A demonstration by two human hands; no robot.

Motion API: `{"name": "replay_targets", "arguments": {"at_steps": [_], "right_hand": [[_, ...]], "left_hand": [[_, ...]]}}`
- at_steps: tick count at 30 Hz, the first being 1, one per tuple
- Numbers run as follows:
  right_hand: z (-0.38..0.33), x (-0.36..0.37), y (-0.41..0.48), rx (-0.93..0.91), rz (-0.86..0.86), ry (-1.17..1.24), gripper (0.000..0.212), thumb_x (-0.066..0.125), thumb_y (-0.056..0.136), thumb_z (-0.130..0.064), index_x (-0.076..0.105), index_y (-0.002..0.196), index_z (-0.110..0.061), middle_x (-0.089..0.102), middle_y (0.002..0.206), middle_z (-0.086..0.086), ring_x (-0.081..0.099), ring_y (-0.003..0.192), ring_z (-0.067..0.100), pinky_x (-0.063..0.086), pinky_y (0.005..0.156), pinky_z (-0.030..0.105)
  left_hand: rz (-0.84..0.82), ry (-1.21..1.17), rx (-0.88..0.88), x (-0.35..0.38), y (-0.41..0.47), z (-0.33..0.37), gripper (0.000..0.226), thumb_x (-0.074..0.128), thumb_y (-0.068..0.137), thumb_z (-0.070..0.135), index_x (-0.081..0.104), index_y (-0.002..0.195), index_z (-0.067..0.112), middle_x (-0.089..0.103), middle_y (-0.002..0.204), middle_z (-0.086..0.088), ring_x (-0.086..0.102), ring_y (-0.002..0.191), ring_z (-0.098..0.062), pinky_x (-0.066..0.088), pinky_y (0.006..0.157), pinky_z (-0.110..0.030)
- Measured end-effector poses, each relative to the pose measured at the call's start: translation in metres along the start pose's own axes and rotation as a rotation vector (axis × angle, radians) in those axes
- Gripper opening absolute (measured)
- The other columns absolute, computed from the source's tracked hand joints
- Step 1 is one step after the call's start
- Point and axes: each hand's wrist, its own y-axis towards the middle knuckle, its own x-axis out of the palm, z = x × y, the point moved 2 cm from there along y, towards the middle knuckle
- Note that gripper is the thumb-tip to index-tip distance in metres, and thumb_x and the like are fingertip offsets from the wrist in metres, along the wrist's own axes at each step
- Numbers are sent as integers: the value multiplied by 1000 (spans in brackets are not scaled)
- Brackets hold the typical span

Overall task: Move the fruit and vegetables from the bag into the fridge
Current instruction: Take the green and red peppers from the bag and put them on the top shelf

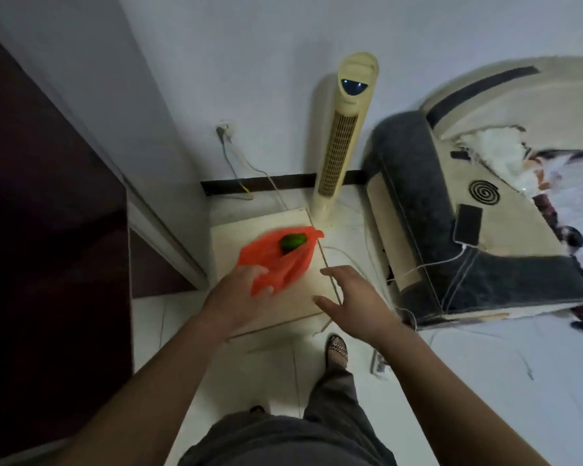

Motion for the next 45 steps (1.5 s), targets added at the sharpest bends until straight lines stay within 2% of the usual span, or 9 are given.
{"name": "replay_targets", "arguments": {"at_steps": [6, 11, 16, 20, 24, 29, 35, 39, 45], "right_hand": [[44, -28, 93, -117, -210, -87, 54, 60, 87, -39, 43, 134, -20, 45, 137, 0, 48, 117, 14, 34, 90, 18], [75, -12, 160, -185, -345, -137, 47, 58, 88, -37, 45, 131, -22, 48, 132, 1, 48, 116, 15, 34, 90, 19], [92, 31, 219, -213, -408, -163, 53, 55, 85, -48, 43, 131, -25, 46, 134, -1, 46, 120, 20, 43, 98, 38], [108, 57, 267, -189, -354, -164, 47, 54, 90, -40, 44, 132, -23, 44, 134, -1, 46, 116, 16, 40, 91, 26], [122, 86, 311, -254, -340, -128, 33, 52, 89, -37, 51, 122, -35, 55, 116, -8, 53, 101, 10, 42, 81, 21], [137, 112, 342, -263, -319, -133, 33, 53, 89, -34, 53, 122, -34, 56, 114, -10, 52, 101, 9, 41, 84, 22], [165, 134, 348, -246, -373, -116, 37, 52, 91, -33, 49, 127, -33, 53, 122, -12, 44, 103, 1, 39, 90, 22], [186, 147, 349, -155, -375, -85, 44, 54, 88, -40, 44, 130, -33, 53, 127, -8, 51, 114, 11, 45, 96, 31], [193, 161, 343, -67, -377, 27, 52, 58, 87, -40, 39, 134, -30, 50, 131, -5, 49, 115, 13, 41, 91, 24]], "left_hand": [[35, -26, -239, 5, 41, 4, 42, 55, 90, 38, 51, 128, 21, 52, 132, -3, 52, 116, -20, 44, 95, -34], [59, -2, -362, 21, 75, -11, 49, 51, 86, 48, 50, 129, 24, 51, 133, -2, 48, 121, -22, 43, 97, -44], [101, 22, -404, 43, 112, -44, 58, 49, 83, 51, 46, 134, 23, 42, 143, -2, 35, 133, -23, 35, 105, -47], [157, -120, -408, 74, 145, -67, 66, 41, 76, 55, 49, 132, 21, 46, 139, -3, 42, 128, -22, 39, 103, -44], [195, -247, -444, 114, 165, -79, 65, 41, 76, 57, 48, 131, 22, 44, 141, 1, 40, 130, -17, 38, 105, -40], [203, -318, -446, 140, 178, -96, 60, 42, 80, 53, 44, 134, 26, 39, 143, 5, 33, 134, -13, 33, 109, -37], [160, -311, -317, 143, 218, -105, 49, 51, 92, 40, 39, 138, 30, 34, 146, 9, 30, 134, -8, 27, 106, -26], [114, -273, -238, 152, 247, -95, 48, 50, 92, 40, 38, 138, 30, 34, 144, 12, 29, 132, -5, 20, 103, -17], [111, -246, -215, 159, 258, -101, 46, 54, 91, 36, 43, 135, 25, 42, 140, 8, 34, 130, -7, 22, 104, -16]]}}
